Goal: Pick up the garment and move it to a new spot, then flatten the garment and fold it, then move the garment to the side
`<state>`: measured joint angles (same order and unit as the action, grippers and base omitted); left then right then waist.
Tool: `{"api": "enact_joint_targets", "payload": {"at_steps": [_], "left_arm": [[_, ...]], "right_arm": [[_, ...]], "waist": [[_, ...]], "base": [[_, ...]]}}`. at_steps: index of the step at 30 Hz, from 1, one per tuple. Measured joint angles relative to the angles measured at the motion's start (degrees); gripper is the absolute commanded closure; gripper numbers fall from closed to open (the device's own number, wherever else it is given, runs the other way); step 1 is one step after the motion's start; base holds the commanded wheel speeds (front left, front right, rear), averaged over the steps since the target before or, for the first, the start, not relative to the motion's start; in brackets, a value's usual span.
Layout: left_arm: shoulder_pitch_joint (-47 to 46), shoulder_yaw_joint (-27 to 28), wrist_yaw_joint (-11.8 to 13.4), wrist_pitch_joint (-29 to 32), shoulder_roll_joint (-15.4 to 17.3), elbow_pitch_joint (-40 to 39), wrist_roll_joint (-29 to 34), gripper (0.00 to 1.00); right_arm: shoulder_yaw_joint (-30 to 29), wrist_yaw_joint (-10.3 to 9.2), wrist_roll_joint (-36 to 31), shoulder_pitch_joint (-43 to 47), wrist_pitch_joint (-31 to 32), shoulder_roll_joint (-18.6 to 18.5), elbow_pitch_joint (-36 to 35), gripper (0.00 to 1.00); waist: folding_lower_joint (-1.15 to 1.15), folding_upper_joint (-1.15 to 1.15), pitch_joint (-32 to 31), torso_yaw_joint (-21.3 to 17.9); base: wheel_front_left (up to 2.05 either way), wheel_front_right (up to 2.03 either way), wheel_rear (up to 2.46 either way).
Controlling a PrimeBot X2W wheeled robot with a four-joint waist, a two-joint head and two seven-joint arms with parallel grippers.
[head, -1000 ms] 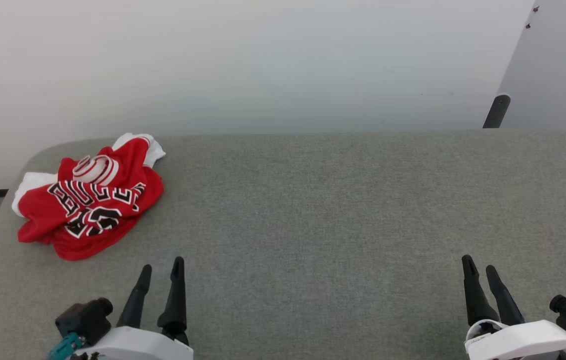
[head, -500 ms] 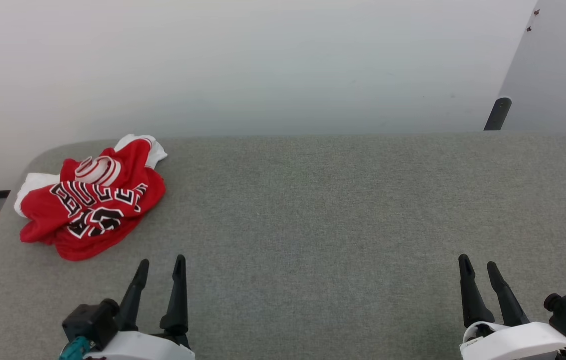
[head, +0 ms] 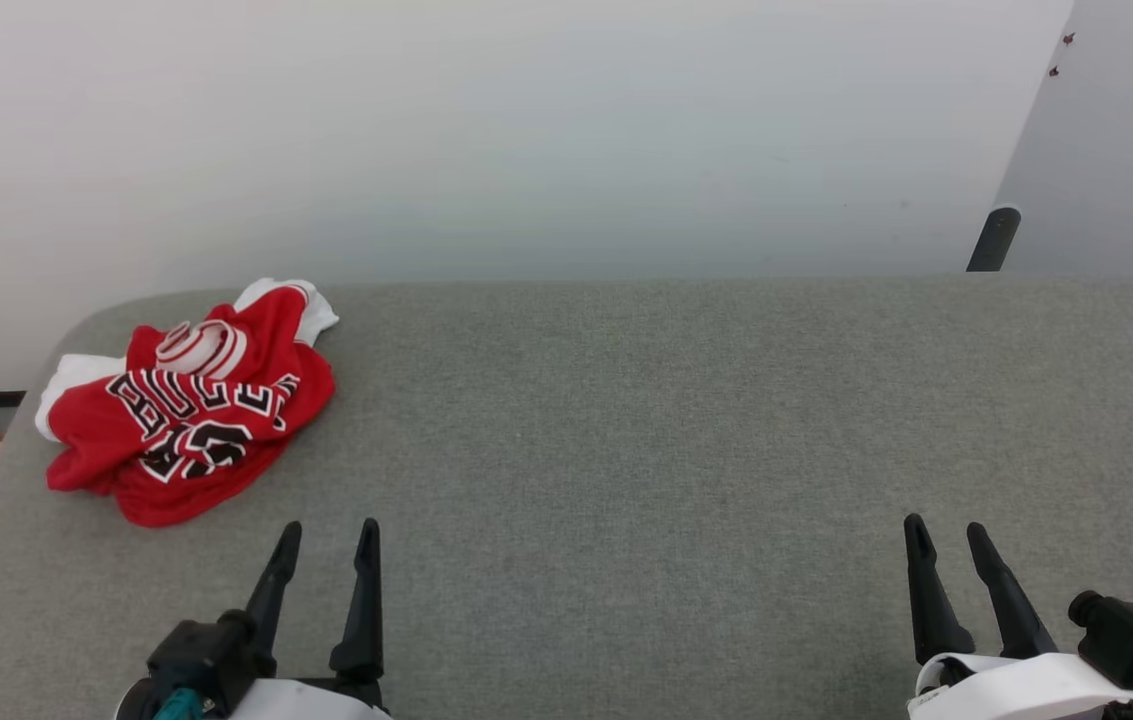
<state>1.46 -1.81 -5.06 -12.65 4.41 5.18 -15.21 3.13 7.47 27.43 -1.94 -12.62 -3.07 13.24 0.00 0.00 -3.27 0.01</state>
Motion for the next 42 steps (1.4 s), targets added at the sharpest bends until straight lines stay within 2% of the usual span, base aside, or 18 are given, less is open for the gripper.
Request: {"api": "enact_joint_targets", "payload": {"at_steps": [12, 21, 32, 42], "left_arm": [[0.4, 1.4, 0.0, -1.3, -0.4, 1.0, 5.1, 0.00], [1.5, 4.4, 2.0, -2.2, -0.2, 1.5, 9.2, 0.00], [2.8, 6.8, 2.5, -2.5, 0.7, 1.5, 9.7, 0.00], [-1.0, 8.4, 2.1, -0.9, 2.3, 3.3, 7.8, 0.00]], "right_arm": [[2.3, 0.00, -4.0, 0.6, -1.4, 0.0, 0.2, 0.00], [7.1, 0.00, -5.5, 0.1, -2.2, 0.0, 1.7, 0.00], [9.3, 0.01, -5.8, -0.2, -2.5, 0.1, 2.4, 0.00], [8.9, 0.01, -7.7, -1.7, -2.5, 0.0, 2.4, 0.00]], "waist": [[0.00, 0.00, -1.3, 3.3], [0.00, 0.00, -3.0, 9.2], [0.00, 0.00, -5.0, 16.4], [0.00, 0.00, -3.3, 16.4]], "base": [[0.00, 0.00, 0.00], [0.00, 0.00, 0.00], [0.00, 0.00, 0.00], [0.00, 0.00, 0.00]]}}
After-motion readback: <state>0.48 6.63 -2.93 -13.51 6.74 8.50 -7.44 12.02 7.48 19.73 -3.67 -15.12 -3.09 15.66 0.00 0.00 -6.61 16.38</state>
